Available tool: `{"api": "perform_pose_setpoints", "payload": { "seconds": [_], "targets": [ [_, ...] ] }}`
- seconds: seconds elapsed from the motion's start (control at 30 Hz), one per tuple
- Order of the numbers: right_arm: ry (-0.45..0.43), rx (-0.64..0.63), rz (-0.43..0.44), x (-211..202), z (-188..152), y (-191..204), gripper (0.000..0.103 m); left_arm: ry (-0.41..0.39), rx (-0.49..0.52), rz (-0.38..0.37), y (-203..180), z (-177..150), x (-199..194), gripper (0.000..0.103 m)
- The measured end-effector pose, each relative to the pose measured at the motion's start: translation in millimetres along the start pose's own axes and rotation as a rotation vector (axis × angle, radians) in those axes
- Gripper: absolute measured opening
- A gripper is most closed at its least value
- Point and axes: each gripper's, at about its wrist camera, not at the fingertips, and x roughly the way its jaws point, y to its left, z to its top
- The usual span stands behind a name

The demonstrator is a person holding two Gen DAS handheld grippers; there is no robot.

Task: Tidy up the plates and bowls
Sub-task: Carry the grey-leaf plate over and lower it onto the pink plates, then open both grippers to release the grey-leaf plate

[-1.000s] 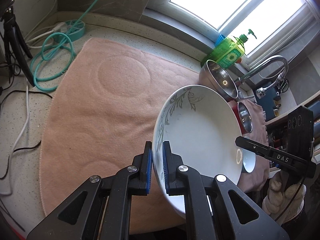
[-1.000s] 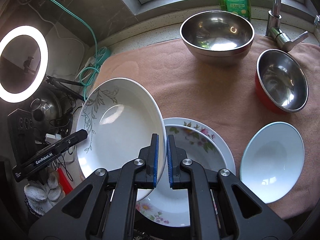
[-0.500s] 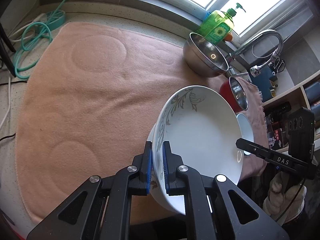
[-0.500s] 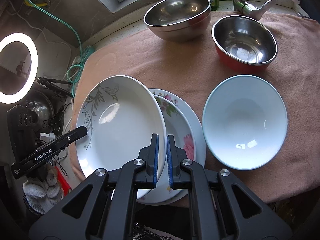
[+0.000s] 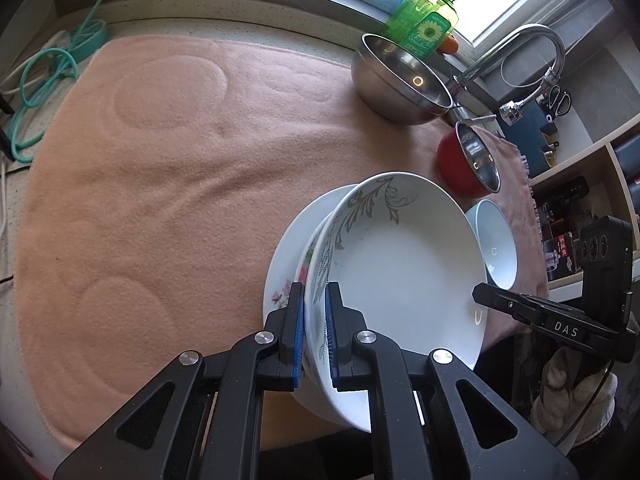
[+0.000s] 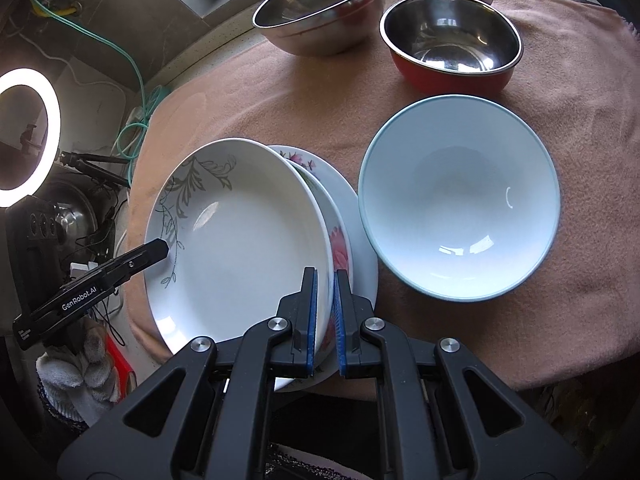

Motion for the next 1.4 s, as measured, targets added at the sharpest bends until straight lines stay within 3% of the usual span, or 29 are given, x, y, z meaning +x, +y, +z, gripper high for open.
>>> {"api": "perform_pose_setpoints", "payload": {
  "seconds": [0.67,1.17,1.23,1.37,1.4],
  "targets": [
    [0.011,-0.002,-0.017,5.7,0.1,-1.6,0.010,0.022,0.008,0.016,-5.1,-2.3,11.1,0.008],
    [0.001,-0.093,-0.104,8.6,1.7,12.5,0.011,0.022,0.019,0.021,-6.4,-1.3,11.4,0.008],
    [-0.003,-0.098,-0.098,7.9,1.6,11.8,0.016,0.022,0.018,0.022,-6.5,-1.3,11.3,0.008],
    [-0.027,-0.120,-0.115,2.9,2.6,14.7,0.036,0.022,0.019,0.028,-6.7,-0.3,10.4,0.011],
    [-0.032,-0.126,-0.116,1.6,3.0,15.5,0.037,0.019,0.020,0.034,-6.7,0.0,9.4,0.012]
  ]
}}
